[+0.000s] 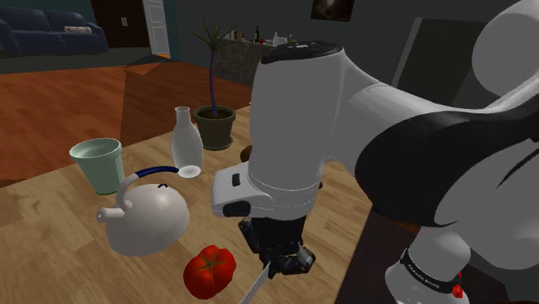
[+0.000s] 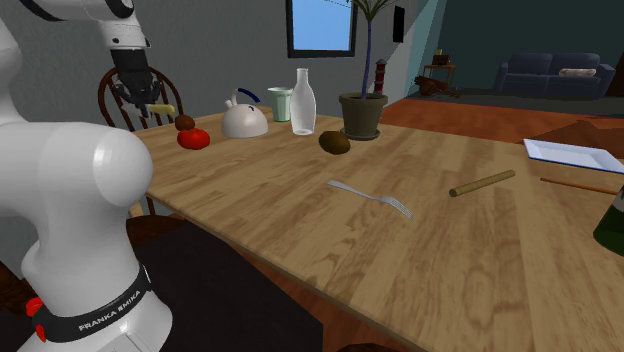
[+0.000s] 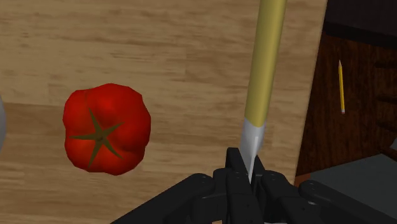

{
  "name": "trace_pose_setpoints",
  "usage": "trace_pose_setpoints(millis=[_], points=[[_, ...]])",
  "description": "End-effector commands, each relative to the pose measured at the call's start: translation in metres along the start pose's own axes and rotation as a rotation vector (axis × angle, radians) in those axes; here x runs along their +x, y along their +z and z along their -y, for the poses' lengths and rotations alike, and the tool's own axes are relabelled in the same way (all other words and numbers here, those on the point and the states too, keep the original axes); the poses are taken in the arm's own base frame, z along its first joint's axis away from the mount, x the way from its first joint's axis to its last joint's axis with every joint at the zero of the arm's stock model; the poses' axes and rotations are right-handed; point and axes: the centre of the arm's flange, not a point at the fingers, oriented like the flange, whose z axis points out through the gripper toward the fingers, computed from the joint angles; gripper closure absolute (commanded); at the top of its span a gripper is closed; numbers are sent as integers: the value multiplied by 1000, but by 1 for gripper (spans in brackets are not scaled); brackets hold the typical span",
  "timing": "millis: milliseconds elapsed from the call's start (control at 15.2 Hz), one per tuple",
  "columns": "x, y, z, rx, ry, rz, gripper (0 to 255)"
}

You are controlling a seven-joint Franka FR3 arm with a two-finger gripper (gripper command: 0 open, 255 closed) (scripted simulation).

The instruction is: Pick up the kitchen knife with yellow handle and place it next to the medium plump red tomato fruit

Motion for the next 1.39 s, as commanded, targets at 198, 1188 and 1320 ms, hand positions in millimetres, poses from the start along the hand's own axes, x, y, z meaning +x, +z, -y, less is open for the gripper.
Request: trace_pose_setpoints(millis=[198, 1188, 1320], points=[[31, 15, 13, 0, 1, -1, 255], [33, 94, 13, 0, 1, -1, 255], [33, 105, 13, 0, 1, -1, 255]])
